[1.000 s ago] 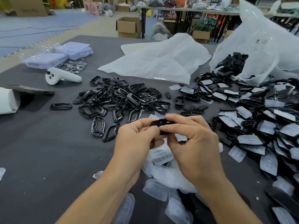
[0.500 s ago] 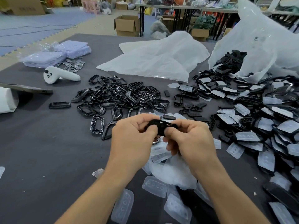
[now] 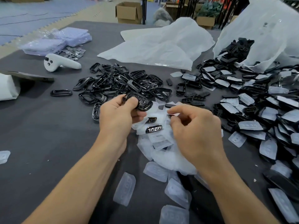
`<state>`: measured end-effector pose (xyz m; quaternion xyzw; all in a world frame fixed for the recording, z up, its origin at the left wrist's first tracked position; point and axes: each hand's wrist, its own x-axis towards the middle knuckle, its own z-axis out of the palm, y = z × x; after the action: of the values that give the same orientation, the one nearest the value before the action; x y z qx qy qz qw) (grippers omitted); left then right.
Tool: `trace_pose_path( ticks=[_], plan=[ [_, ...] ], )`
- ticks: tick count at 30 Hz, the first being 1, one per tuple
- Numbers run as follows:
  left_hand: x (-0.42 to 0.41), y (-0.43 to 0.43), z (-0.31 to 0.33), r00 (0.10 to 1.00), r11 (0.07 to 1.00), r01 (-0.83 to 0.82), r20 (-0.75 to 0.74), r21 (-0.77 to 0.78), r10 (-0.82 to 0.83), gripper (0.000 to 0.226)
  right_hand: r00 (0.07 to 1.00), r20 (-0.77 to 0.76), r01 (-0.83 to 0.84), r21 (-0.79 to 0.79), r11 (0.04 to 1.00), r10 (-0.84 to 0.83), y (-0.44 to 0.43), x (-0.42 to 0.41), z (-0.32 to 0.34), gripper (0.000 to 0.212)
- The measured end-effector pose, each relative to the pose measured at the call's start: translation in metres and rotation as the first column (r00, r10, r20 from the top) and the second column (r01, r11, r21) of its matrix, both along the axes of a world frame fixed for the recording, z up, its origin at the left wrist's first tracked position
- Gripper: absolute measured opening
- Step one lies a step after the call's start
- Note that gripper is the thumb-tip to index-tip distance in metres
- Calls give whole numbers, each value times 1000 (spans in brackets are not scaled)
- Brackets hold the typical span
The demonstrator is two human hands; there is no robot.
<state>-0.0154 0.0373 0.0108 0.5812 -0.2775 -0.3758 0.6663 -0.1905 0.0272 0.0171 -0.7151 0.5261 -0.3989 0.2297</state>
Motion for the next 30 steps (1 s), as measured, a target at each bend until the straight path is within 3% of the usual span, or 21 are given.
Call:
trace_pose_path(
  ticks=[4, 7, 12, 18, 21, 26, 30],
  plan=[
    [2, -3, -5, 995, 1000, -20, 102, -5, 20, 26, 939, -259, -211, 82, 974, 225, -1, -4, 4, 10],
    [-1, -2, -10, 985, 1000, 7, 170, -1, -6, 30, 885, -369, -236, 170, 957, 284, 0, -2, 3, 12],
    [-2, -4, -13, 974, 998, 68, 215, 16, -70, 23, 938, -252, -198, 174, 965, 238, -2, -3, 3, 14],
    [-3, -4, -13, 967, 999, 35, 252, -5, -32, 27, 978, -126, -140, 186, 973, 165, -6, -9, 8, 17],
    [-2, -3, -14, 972, 999, 39, 233, 5, -39, 33, 968, -184, -127, 231, 965, 172, -10, -16, 11, 15],
    [-3, -3, -15, 955, 996, 74, 286, 40, -82, 19, 892, -324, -196, 348, 917, 314, -12, -25, 17, 13],
    [-6, -3, -16, 942, 993, 108, 312, 56, -120, 19, 953, -99, -232, 368, 901, 285, -16, -26, 15, 16]
  ],
)
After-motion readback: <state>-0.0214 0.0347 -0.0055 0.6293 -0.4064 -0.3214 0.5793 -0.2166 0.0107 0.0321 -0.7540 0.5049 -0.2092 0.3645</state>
